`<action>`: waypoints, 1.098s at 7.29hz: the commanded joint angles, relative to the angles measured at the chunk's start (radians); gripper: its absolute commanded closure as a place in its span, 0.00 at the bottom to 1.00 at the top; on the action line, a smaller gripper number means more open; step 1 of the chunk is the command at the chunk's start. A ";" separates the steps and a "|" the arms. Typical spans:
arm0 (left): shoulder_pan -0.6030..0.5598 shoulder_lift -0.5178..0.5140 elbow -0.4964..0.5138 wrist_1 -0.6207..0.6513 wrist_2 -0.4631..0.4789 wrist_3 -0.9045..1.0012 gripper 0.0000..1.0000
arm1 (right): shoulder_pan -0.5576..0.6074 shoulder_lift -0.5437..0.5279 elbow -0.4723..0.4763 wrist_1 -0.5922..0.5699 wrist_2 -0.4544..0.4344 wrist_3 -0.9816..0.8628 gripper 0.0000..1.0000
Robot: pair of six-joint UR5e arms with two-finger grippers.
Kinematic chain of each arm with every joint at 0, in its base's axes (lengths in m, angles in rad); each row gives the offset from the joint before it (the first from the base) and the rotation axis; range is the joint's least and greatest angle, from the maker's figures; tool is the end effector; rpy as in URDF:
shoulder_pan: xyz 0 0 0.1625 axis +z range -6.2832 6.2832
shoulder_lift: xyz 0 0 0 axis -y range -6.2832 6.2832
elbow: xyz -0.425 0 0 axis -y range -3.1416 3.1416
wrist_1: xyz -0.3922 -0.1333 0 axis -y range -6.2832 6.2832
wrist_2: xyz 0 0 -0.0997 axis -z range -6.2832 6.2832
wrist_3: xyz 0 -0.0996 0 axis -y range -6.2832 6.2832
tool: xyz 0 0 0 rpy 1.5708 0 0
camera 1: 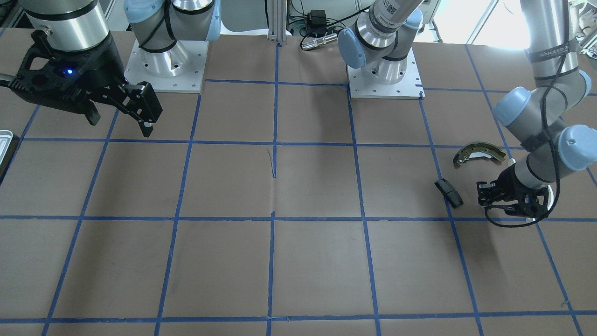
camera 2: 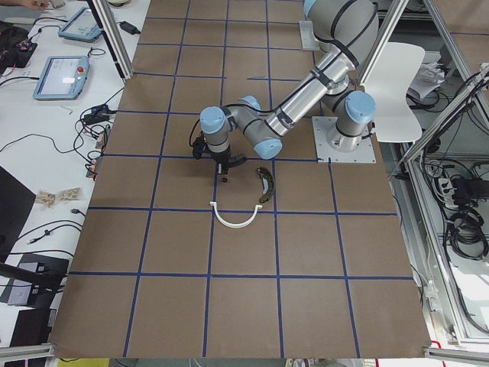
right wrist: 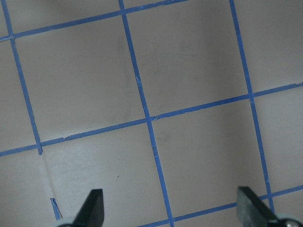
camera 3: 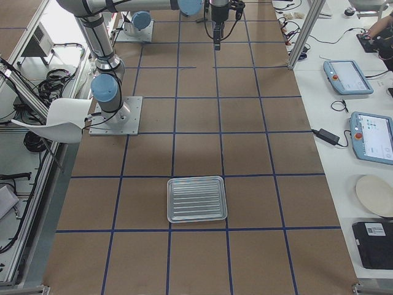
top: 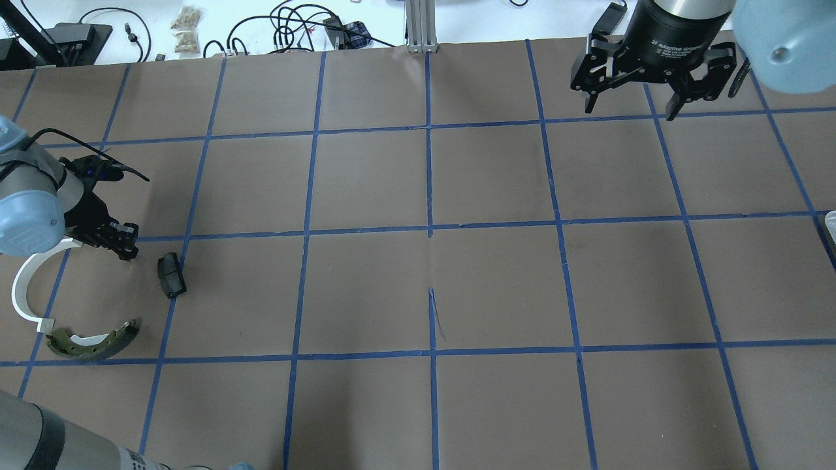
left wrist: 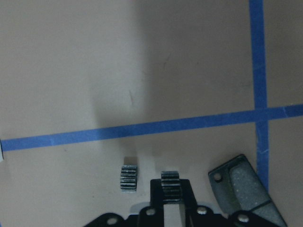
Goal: Place bearing gear from tray to pile
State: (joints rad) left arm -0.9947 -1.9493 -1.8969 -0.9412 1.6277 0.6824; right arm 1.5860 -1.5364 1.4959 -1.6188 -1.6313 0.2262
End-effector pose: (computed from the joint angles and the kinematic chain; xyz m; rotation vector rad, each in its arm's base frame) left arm 0.1914 -0.5289 0.1967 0.1700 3.1317 0.1477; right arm 0.1351 -0.5126 0.5129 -0.3294 -3.0711 0.1470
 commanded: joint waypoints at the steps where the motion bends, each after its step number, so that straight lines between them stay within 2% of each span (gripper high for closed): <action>1: 0.002 -0.005 0.002 0.002 0.001 0.002 0.57 | 0.005 -0.005 0.001 0.007 -0.001 -0.001 0.00; 2: 0.002 -0.011 0.004 0.002 0.000 0.000 0.28 | 0.006 -0.016 0.003 0.008 -0.001 -0.001 0.00; 3: 0.001 -0.010 0.007 0.002 -0.003 -0.009 0.19 | 0.006 -0.017 0.004 0.010 -0.001 -0.001 0.00; 5: -0.021 0.013 0.025 -0.007 -0.002 -0.018 0.15 | 0.006 -0.018 0.004 0.010 0.001 -0.001 0.00; 6: -0.080 0.051 0.048 -0.033 -0.027 -0.027 0.11 | 0.006 -0.018 0.003 0.010 0.001 -0.001 0.00; 8: -0.265 0.127 0.103 -0.169 -0.026 -0.245 0.10 | 0.006 -0.018 0.003 0.010 0.001 -0.001 0.00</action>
State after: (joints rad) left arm -1.1541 -1.8680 -1.8254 -1.0365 1.6046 0.5618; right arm 1.5923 -1.5539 1.4989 -1.6092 -1.6307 0.2255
